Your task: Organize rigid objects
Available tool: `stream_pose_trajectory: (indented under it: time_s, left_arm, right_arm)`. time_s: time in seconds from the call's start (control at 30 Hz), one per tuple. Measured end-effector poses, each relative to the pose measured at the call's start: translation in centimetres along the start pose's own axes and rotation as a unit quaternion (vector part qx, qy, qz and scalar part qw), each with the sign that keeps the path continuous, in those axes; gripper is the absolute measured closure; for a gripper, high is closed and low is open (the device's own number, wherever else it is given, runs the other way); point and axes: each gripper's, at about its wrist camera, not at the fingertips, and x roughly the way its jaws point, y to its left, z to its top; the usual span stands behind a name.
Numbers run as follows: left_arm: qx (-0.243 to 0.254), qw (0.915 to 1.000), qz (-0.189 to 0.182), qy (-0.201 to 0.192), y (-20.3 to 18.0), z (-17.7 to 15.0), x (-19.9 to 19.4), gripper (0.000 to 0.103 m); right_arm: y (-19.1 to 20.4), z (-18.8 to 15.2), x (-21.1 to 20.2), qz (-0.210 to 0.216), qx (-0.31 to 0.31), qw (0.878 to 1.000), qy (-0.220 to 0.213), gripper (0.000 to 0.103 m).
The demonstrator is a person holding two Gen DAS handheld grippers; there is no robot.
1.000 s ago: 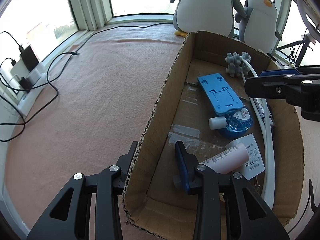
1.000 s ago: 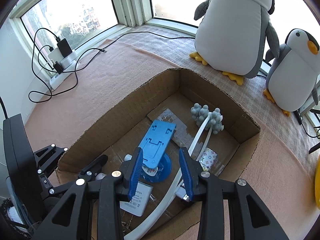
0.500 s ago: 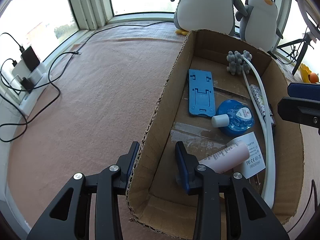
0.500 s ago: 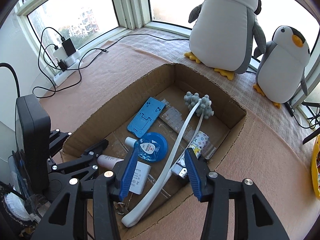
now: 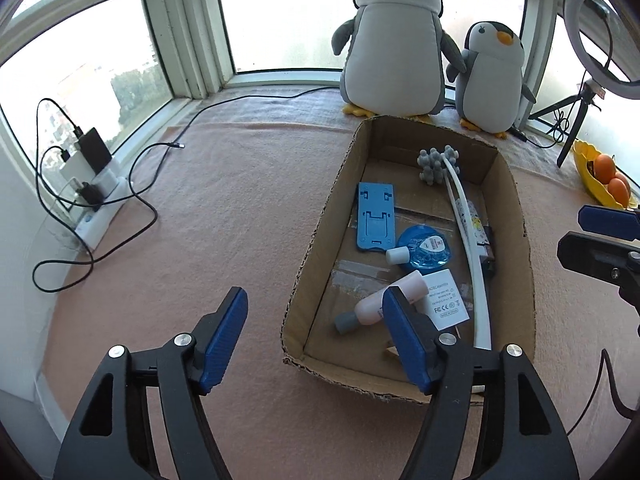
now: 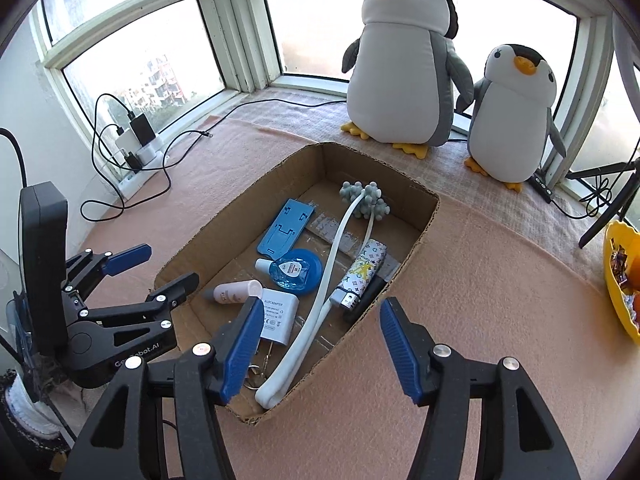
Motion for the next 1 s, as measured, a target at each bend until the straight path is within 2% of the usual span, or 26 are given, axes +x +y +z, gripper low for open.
stream_pose_trajectory:
  time_s: [0.3,0.5,0.57,0.7,1.0]
  left_arm:
    - [0.007,0.9996,-0.009,-0.025,-1.1,-0.1,-5.0,0.032]
    - [0.005,0.9989,-0.009,-0.045,-1.6,-0.4,-8.3,0.032]
    - [0.008,0.9984,-0.009,-0.055,-1.9,-0.4,-9.5,0.022]
    - [0.011,0.9968,-0.013,-0.078,-2.5,-0.4,-11.6,0.021]
    - [0.02,0.9949,-0.027,-0.095,-3.7,-0.4,-13.3,0.021]
  right_arm:
    - [0.1,-1.7,-5.1,-0.029,-0.005,0.999,-0.04,0.036]
    - [-0.7,-3.1,-8.4,-0.04,0.021,0.997,-0.061,0.032]
    - [-0.9,-3.6,-9.5,-0.044,0.03,0.996,-0.07,0.028]
    - [-1.1,-4.5,-11.4,-0.061,0.036,0.994,-0.086,0.027]
    - [-1.4,-5.8,-13.8,-0.099,0.058,0.986,-0.121,0.023]
